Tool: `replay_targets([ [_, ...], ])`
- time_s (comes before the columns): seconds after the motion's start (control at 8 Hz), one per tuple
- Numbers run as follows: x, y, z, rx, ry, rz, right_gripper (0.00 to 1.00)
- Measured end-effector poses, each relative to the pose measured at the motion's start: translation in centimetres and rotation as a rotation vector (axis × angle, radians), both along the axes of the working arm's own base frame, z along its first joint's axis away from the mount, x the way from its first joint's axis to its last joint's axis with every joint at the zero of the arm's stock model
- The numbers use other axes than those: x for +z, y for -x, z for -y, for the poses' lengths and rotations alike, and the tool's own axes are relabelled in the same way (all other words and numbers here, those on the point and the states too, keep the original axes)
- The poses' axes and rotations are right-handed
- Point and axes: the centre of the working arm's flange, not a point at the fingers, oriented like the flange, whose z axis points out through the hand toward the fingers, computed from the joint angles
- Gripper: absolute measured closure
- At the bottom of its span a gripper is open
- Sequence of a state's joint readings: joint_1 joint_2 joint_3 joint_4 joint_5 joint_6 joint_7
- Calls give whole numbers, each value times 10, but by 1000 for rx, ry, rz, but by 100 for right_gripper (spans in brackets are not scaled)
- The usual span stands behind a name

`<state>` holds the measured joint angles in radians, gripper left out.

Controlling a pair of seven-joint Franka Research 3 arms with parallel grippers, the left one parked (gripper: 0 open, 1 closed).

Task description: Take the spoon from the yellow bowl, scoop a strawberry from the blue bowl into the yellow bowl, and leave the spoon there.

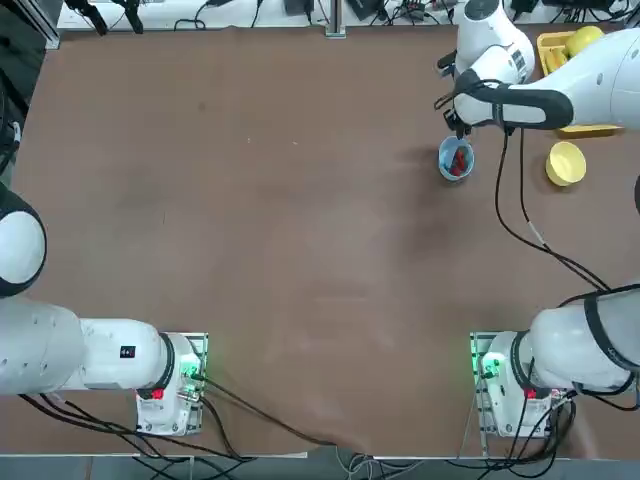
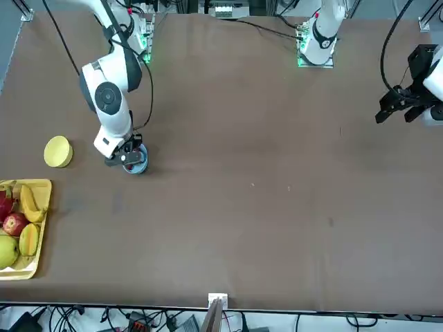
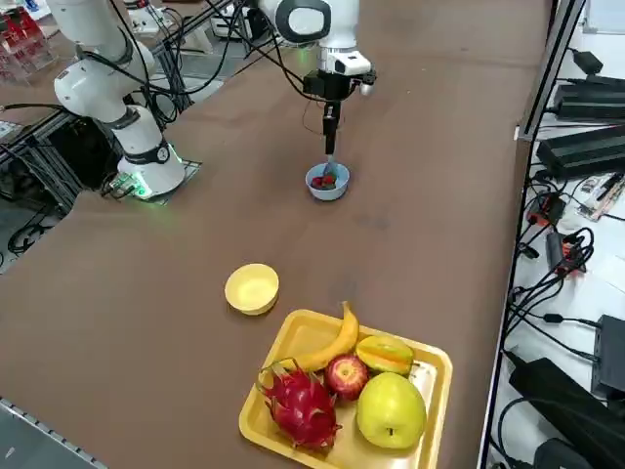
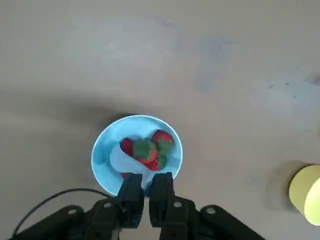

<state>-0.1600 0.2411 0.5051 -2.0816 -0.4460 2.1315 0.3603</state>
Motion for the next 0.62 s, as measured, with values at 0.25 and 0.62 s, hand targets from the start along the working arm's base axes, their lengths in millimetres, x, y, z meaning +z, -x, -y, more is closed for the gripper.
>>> replay_targets([
  [0.25,-5,1,-2,-5,32,18,89],
  [0.62,-7,8,-25,13,59,37,89],
])
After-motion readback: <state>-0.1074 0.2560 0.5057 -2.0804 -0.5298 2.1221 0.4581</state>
